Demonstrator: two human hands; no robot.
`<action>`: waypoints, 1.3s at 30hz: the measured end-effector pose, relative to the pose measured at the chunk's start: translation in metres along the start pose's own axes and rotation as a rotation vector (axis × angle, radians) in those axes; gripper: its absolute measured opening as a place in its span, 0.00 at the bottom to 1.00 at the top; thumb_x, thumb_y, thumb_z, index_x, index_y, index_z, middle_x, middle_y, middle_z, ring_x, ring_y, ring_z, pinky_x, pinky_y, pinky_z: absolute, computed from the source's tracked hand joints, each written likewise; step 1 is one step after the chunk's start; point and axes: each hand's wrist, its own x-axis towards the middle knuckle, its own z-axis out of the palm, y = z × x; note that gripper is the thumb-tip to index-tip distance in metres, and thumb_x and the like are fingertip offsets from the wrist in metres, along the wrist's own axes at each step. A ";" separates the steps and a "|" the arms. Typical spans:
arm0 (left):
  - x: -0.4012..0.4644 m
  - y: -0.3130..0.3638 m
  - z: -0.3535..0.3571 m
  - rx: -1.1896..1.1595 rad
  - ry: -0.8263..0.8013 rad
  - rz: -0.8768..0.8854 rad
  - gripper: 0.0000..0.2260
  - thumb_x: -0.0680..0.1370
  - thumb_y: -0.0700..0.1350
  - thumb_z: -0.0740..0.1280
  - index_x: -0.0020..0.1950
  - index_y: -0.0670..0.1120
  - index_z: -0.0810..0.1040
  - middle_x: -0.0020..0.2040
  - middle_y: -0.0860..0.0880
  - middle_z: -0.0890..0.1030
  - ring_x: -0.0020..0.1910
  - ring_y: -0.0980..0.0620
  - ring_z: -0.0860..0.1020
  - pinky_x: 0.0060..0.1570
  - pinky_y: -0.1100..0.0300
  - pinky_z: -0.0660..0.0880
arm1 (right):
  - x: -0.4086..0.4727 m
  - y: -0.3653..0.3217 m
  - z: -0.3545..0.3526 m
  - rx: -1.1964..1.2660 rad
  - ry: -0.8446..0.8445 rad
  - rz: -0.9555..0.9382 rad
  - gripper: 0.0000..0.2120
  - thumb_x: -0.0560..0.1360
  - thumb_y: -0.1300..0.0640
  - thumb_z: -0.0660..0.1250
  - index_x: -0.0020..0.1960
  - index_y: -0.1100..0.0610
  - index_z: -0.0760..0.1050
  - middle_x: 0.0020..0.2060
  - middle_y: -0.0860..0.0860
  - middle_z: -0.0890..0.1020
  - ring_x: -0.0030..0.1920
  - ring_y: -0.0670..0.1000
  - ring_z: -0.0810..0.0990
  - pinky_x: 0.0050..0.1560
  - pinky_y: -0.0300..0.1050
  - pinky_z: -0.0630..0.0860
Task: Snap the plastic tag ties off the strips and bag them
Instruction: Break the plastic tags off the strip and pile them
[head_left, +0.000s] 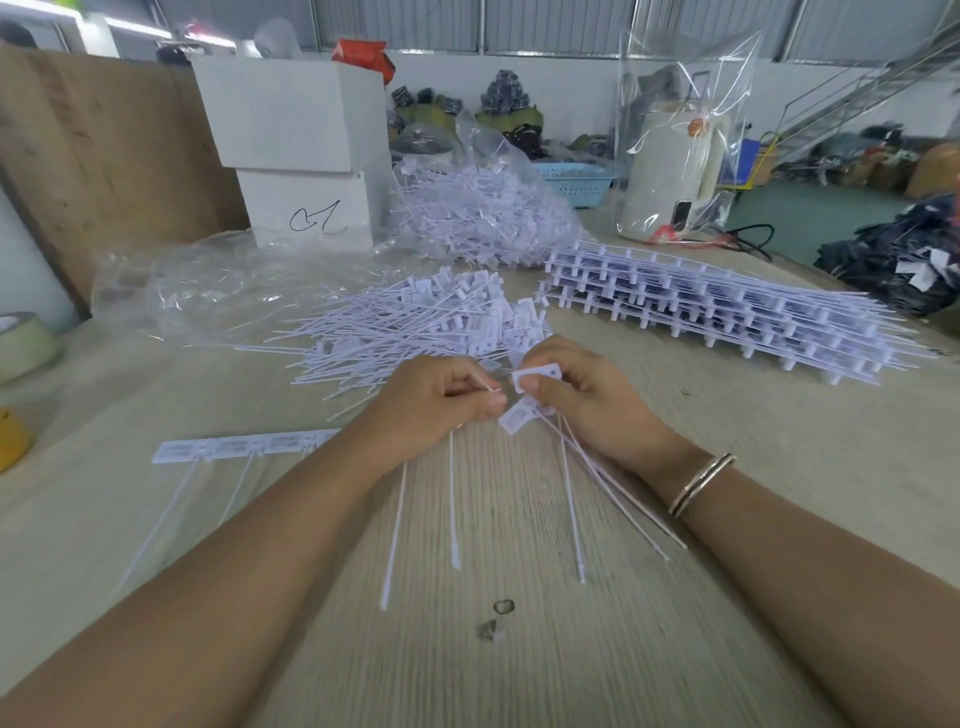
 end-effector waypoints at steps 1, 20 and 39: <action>-0.001 -0.001 0.000 0.039 0.013 0.005 0.03 0.72 0.42 0.73 0.42 0.49 0.82 0.34 0.59 0.82 0.34 0.67 0.78 0.38 0.76 0.70 | -0.001 -0.001 -0.001 0.057 0.038 0.016 0.09 0.75 0.67 0.65 0.41 0.54 0.76 0.39 0.52 0.76 0.41 0.46 0.74 0.46 0.37 0.69; -0.005 0.017 0.015 0.658 0.078 0.223 0.19 0.70 0.45 0.72 0.57 0.46 0.70 0.54 0.50 0.65 0.41 0.49 0.75 0.37 0.50 0.74 | -0.002 -0.007 0.016 -0.368 -0.015 0.093 0.07 0.75 0.51 0.67 0.41 0.51 0.80 0.46 0.43 0.76 0.58 0.49 0.71 0.63 0.55 0.58; -0.007 0.009 0.008 0.705 0.132 0.170 0.05 0.74 0.47 0.66 0.48 0.51 0.73 0.43 0.57 0.74 0.40 0.54 0.73 0.34 0.58 0.68 | 0.001 -0.003 0.006 -0.031 -0.070 0.182 0.07 0.74 0.57 0.69 0.38 0.50 0.77 0.37 0.48 0.74 0.35 0.38 0.72 0.44 0.36 0.67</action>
